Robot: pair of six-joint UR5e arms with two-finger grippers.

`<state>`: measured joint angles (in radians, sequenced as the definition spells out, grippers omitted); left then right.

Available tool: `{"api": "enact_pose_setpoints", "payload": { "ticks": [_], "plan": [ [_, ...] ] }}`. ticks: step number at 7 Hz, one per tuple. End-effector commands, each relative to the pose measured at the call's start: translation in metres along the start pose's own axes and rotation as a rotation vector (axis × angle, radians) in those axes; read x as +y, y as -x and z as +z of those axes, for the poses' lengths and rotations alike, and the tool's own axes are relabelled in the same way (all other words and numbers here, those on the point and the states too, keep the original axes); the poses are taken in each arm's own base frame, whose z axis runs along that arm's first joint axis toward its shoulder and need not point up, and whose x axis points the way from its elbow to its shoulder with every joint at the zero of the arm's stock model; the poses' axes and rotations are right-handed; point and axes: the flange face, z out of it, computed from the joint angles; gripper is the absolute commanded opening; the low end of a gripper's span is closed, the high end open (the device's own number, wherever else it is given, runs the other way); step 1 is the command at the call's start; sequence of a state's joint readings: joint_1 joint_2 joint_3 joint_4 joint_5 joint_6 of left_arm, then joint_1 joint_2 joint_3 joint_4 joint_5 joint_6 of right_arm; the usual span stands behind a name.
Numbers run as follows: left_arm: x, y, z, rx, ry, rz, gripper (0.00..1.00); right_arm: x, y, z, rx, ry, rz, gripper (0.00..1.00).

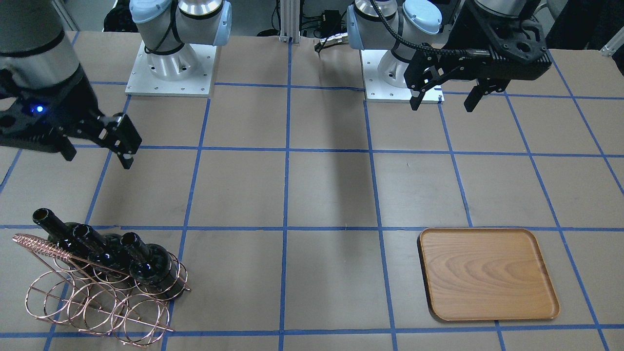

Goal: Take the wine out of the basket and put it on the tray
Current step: 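Lower the right gripper over the wine rack toward the middle bottle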

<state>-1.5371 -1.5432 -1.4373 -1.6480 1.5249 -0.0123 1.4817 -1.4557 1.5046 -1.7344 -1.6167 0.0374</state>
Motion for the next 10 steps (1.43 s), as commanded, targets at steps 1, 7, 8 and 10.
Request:
{"api": "enact_pose_setpoints", "payload": {
  "ticks": [1, 7, 8, 10],
  "plan": [
    [0.000, 0.000, 0.000, -0.001, -0.001, 0.000, 1.00, -0.039, -0.022, 0.046, 0.027, -0.031, 0.016, 0.99],
    [0.000, 0.000, 0.000, 0.003, -0.001, 0.003, 1.00, -0.078, -0.017, 0.077, -0.026, -0.058, 0.025, 0.90],
    [0.000, 0.000, 0.000, 0.005, -0.001, 0.003, 1.00, -0.079, -0.015, 0.086, -0.026, -0.043, 0.023, 0.89],
    [0.000, 0.000, 0.000, 0.003, -0.001, 0.003, 1.00, -0.079, -0.016, 0.089, -0.026, -0.032, 0.021, 0.66]
  ]
}}
